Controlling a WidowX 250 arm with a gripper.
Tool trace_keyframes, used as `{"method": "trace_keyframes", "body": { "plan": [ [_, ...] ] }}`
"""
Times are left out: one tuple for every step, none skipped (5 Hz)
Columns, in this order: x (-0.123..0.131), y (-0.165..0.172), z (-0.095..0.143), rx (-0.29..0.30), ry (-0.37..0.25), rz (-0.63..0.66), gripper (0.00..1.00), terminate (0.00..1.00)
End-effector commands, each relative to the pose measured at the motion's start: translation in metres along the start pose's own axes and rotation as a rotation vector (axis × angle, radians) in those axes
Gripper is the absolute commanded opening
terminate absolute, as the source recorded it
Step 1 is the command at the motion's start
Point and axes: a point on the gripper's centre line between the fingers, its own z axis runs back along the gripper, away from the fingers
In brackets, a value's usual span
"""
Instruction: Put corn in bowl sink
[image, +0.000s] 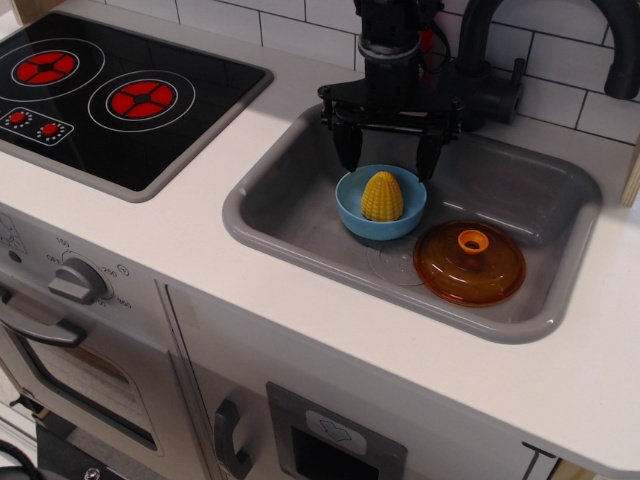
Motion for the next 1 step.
{"method": "trace_keyframes", "body": {
  "plan": [
    [0.0113,0.0022,0.0238,-0.018,-0.069,0.005,1.00,1.00]
  ]
}}
